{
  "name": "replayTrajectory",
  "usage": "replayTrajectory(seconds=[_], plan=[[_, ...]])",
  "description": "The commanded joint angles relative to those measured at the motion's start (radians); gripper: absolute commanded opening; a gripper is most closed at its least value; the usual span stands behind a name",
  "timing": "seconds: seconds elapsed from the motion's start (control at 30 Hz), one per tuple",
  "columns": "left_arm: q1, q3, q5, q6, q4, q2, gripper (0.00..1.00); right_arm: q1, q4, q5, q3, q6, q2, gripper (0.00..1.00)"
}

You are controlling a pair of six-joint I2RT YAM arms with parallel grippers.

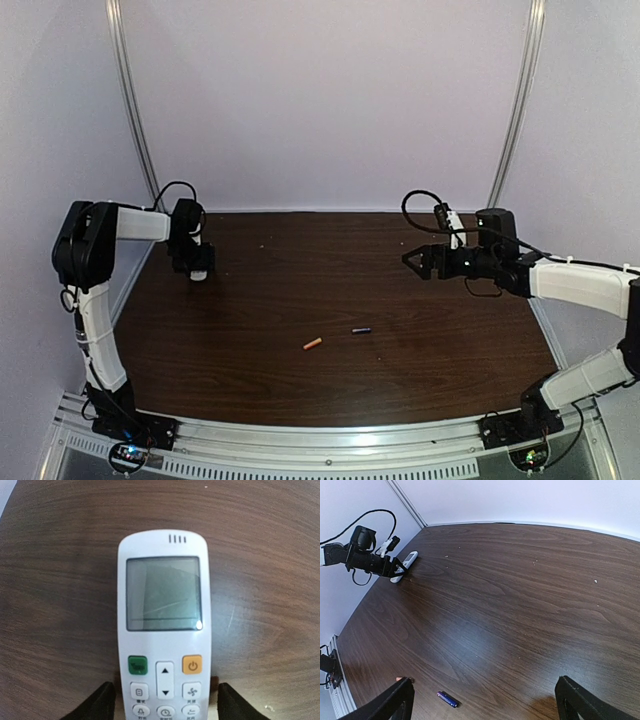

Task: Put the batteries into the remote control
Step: Pick up the remote control from the center of the board, then pass from the left arm to the right

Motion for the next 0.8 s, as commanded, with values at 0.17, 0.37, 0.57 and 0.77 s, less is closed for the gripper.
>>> replayTrajectory(seconds=[0.17, 0.37, 0.57, 0.77], plan=[[0.023, 0.061, 0.042, 0.007, 0.014, 0.068, 0.49, -0.010, 0.017, -0.037, 0.065, 0.021, 0.034, 1.00], [0.005, 0.030, 0.129, -0.004, 0.022, 0.005, 0.34, -0.011, 0.030, -0.064, 0.075, 0.034, 0.039, 1.00], [-0.127, -0.031, 0.364, 0.044, 0.049, -0.152, 0.31, -0.006, 0.032, -0.136, 0.085, 0.019, 0.056, 1.00], [-0.262, -0.068, 0.607, 0.112, 0.031, -0.294, 0.30, 0.028, -0.016, -0.167, 0.086, -0.052, 0.008, 1.00]])
